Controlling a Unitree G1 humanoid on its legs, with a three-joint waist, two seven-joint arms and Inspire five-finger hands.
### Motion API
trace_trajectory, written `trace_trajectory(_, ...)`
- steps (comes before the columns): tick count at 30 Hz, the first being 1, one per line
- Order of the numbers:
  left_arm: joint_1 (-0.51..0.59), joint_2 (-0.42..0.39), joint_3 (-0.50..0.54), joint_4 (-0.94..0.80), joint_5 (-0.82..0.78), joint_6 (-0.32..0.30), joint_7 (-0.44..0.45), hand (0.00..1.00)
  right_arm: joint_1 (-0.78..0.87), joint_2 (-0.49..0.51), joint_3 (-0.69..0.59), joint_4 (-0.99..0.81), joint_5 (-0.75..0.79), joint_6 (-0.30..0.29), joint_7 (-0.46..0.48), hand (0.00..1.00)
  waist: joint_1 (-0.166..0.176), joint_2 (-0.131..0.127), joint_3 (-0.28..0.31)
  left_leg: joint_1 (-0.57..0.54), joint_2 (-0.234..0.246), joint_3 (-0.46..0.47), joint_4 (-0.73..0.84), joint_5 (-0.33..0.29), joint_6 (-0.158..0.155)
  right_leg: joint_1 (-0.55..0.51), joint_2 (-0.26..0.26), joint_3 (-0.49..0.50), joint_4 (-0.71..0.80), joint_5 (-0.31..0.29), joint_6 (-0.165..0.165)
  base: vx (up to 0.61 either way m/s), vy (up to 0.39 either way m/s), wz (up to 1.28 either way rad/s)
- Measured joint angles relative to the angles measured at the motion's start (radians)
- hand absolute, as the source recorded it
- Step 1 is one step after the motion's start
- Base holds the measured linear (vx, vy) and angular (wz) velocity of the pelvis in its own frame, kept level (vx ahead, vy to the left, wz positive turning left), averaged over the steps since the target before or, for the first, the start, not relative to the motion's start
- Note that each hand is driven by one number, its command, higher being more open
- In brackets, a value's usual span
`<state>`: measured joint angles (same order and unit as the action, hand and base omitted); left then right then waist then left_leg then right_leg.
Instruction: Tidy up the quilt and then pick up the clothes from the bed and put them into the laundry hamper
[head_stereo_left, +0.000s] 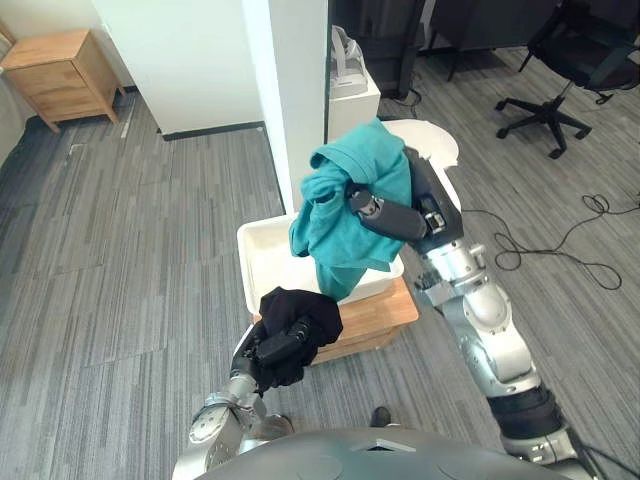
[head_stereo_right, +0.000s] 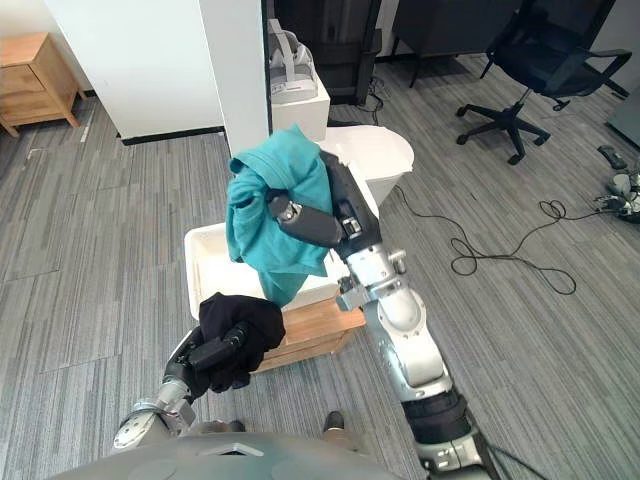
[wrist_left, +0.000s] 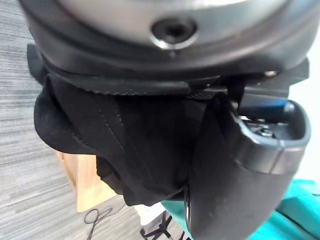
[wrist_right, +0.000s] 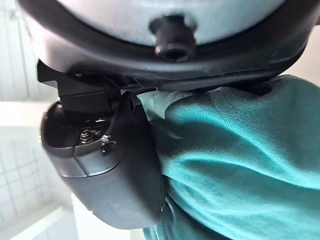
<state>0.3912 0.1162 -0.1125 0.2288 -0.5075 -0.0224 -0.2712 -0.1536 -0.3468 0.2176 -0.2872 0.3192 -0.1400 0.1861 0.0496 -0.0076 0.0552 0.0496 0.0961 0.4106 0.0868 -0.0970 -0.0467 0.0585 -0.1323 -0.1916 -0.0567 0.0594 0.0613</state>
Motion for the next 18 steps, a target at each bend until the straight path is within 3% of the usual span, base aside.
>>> trace_trajectory(2, -0.005, 0.0, 0.009, 0.001, 0.0, 0.016, -0.002, 0.0, -0.093, -0.019, 0.002, -0.001, 0.0, 0.052, 0.013, 0.0, 0.001, -0.001, 0.0, 0.003, -0.009, -0.017, -0.033, 0.021, 0.0, 0.0, -0.003, -0.024, 0.0, -0.001, 0.001, -0.02, -0.005, 0.32)
trace_trajectory(4, -0.002, -0.003, 0.009, 0.008, 0.001, 0.03, -0.018, 0.0, -0.187, -0.031, 0.011, 0.002, 0.0, 0.146, 0.022, 0.0, 0.006, -0.002, -0.002, 0.013, -0.019, -0.048, -0.085, 0.054, 0.001, 0.008, -0.004, -0.059, 0.0, -0.001, 0.002, -0.04, -0.019, 0.41)
trace_trajectory(9, 0.003, -0.008, 0.007, 0.016, 0.004, 0.071, -0.034, 0.0, -0.232, -0.023, 0.068, 0.097, 0.0, 0.295, 0.051, 0.0, 0.03, -0.016, -0.013, 0.028, -0.033, -0.11, -0.163, 0.109, 0.005, 0.027, -0.005, -0.129, -0.006, -0.001, 0.002, -0.03, -0.01, 0.39)
trace_trajectory(12, 0.003, -0.004, 0.006, 0.013, 0.004, 0.076, -0.039, 0.0, -0.231, 0.043, 0.1, 0.36, -0.05, 0.337, 0.046, 0.0, 0.035, -0.027, -0.02, 0.01, -0.045, -0.151, -0.175, 0.124, 0.012, 0.032, -0.012, -0.175, -0.016, -0.001, 0.003, -0.06, 0.016, 0.41)
trace_trajectory(15, 0.002, 0.011, 0.0, -0.007, 0.007, 0.098, -0.061, 0.0, -0.219, 0.078, 0.115, 0.627, -0.167, 0.34, 0.012, 0.0, 0.052, -0.023, -0.017, -0.017, -0.055, -0.19, -0.174, 0.144, 0.019, 0.028, -0.021, -0.212, -0.02, 0.001, 0.006, -0.05, 0.018, 0.39)
trace_trajectory(18, -0.017, 0.043, 0.006, -0.047, 0.007, 0.117, -0.086, 0.0, -0.227, 0.078, 0.112, 0.776, -0.223, 0.333, -0.042, 0.0, 0.061, -0.016, 0.001, -0.076, -0.058, -0.235, -0.175, 0.165, 0.021, -0.003, -0.021, -0.252, -0.02, 0.002, 0.006, -0.09, 0.008, 0.46)
